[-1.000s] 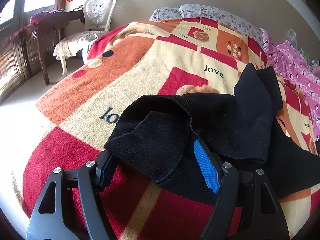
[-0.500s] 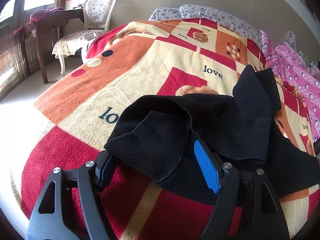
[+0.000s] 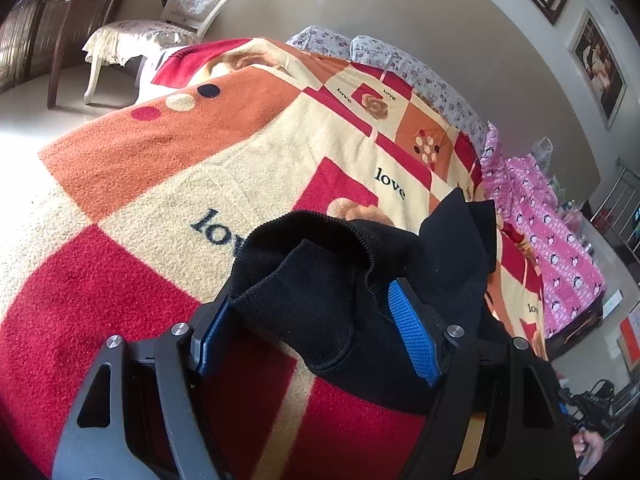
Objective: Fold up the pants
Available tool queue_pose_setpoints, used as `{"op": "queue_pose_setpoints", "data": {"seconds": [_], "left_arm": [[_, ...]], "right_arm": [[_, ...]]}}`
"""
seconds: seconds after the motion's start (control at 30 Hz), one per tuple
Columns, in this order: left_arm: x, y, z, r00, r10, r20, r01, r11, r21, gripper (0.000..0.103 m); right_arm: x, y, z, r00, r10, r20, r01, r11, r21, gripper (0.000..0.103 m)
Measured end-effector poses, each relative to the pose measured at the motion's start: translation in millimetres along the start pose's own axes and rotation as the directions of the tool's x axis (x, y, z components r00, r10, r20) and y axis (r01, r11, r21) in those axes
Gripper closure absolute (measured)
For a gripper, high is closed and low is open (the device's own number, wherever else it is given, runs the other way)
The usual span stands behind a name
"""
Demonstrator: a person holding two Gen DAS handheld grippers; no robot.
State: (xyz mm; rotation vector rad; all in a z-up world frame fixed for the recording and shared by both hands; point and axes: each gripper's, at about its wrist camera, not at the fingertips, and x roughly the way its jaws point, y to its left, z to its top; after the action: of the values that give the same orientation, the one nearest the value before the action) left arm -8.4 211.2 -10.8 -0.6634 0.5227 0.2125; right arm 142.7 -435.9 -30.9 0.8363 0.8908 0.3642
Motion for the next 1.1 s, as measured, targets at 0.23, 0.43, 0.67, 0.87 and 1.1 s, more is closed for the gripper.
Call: {"op": "queue_pose_setpoints", "data": {"seconds": [0.23,0.43,0.67,0.87,1.1], "left_arm": [[-1,-10,3,0.999,0.044,-0.016,-0.043,0.998,0.04,0.093],[-4,-6,1,0.996,0.089,-0.026,-0.088,0.996,0.034,0.099],[-49,-10,-1,0.996,0.085,0.038,-0.086,0.995,0.048,0.099],[-86,25,-8,0.993,0.11,0.032,-0.108,0.993,-0.045,0.099],[-77,39,-22,0.977,0.212,-0.011,-0.212,0.977,0.011,0.086]], "right_arm": [[-3,1,-9,0.999,-0.001,0.045,0.005,0.995,-0.097,0.086],[4,10,-8,1.0,-0.013,0.012,0.015,0.982,-0.188,0.099],[-27,31,-11,0.998,0.056,0.025,-0.048,0.969,-0.243,0.099],[-53,40,-29,0.994,0.1,-0.052,-0.11,0.965,-0.238,0.099],[-36,13,-45,0.989,-0.115,-0.092,0.097,0.979,-0.181,0.098]]}}
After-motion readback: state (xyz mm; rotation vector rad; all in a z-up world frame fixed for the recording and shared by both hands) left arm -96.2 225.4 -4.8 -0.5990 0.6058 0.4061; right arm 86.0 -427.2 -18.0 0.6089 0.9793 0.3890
